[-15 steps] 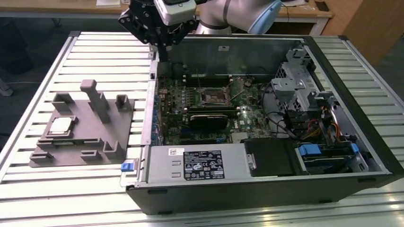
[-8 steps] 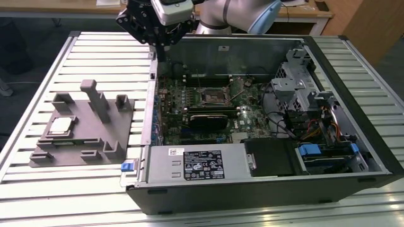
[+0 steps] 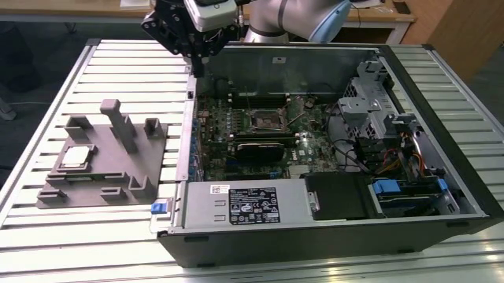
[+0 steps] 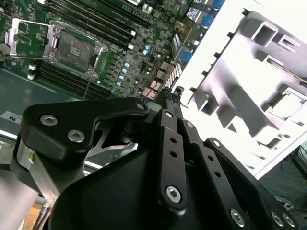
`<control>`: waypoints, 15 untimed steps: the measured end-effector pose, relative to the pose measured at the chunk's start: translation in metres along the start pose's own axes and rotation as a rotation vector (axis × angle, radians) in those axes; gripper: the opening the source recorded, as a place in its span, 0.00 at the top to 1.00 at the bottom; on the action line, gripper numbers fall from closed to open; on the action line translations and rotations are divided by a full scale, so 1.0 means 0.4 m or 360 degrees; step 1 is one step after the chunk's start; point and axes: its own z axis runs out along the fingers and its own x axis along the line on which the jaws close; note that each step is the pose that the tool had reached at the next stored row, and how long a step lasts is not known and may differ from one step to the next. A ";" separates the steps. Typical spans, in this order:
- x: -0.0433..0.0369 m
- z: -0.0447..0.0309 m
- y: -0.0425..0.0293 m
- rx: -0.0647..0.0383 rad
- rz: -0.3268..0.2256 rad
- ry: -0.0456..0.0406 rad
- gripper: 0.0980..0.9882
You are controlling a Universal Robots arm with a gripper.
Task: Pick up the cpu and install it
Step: 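Reach for the cpu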
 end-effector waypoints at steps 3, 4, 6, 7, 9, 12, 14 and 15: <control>0.004 0.000 0.000 0.0000 0.0000 0.0000 0.99; 0.005 0.000 0.000 0.0000 0.0000 0.0000 0.99; 0.008 0.000 -0.001 0.0000 0.0000 0.0000 0.99; 0.009 0.000 -0.001 0.0000 0.0000 0.0000 0.99; 0.012 0.000 -0.001 0.0000 0.0000 0.0000 0.99; 0.016 0.000 -0.001 0.0000 0.0000 0.0000 0.99; 0.019 0.000 -0.001 0.0000 0.0000 0.0000 0.99; 0.020 0.000 -0.002 0.0000 0.0000 0.0000 0.99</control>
